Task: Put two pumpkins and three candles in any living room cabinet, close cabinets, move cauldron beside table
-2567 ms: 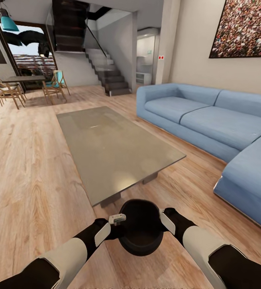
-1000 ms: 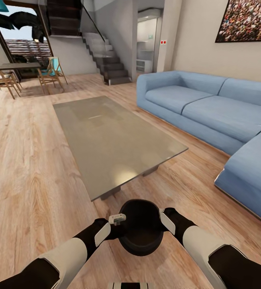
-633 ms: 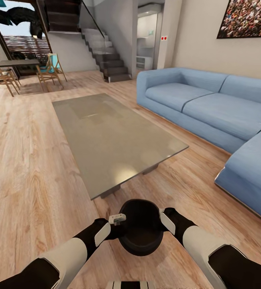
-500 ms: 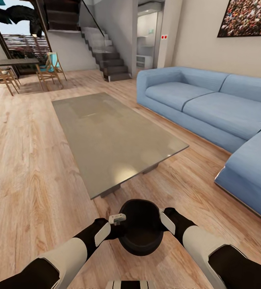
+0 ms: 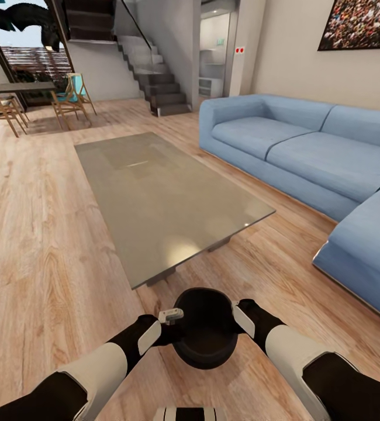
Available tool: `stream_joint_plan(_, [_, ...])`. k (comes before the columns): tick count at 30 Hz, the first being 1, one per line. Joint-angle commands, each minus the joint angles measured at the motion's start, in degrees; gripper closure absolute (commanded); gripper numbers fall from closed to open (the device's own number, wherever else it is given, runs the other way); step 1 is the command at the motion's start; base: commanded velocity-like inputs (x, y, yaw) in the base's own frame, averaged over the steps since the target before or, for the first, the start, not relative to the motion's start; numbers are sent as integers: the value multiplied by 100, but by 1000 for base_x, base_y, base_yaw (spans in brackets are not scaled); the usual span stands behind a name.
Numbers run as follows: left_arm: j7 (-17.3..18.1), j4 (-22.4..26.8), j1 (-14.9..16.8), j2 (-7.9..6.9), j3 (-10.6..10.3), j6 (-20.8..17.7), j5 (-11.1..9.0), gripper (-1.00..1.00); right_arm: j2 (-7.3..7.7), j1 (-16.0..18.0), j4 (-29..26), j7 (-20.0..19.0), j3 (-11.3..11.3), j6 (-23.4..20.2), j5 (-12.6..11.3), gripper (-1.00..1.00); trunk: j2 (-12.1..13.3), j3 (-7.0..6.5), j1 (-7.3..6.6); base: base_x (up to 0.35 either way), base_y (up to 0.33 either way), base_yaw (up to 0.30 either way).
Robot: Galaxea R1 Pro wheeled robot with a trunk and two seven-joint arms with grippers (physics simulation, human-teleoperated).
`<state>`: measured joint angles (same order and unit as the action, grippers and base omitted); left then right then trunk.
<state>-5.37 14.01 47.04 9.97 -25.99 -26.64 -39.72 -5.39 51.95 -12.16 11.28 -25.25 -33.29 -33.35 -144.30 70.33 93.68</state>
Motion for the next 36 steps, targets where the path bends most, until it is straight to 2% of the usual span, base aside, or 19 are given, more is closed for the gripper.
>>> stream_joint_plan(1, [-34, 24, 7, 2, 103, 203, 34, 100, -93, -115, -41, 32, -234, 42, -186, 100, 1, 14, 3, 0, 0, 0])
stream_joint_plan(9, [-34, 23, 7, 2, 103, 204, 35, 100, -91, -115, -41, 33, -234, 42, -188, 100, 1, 81, 3, 0, 0, 0])
stream_joint_plan(22, [-34, 23, 7, 2, 103, 204, 34, 100, -93, -115, -40, 33, -230, 44, -189, 100, 1, 90, 3, 0, 0, 0])
stream_joint_plan(23, [-34, 23, 7, 2, 103, 204, 34, 100, -93, -115, -39, 33, -228, 45, -189, -100, 1, 90, 3, 0, 0, 0])
stream_joint_plan(36, [-43, -11, 7, 2, 102, 196, 42, 100, -93, -115, -41, 32, -228, 42, -189, -100, 1, 90, 3, 0, 0, 0])
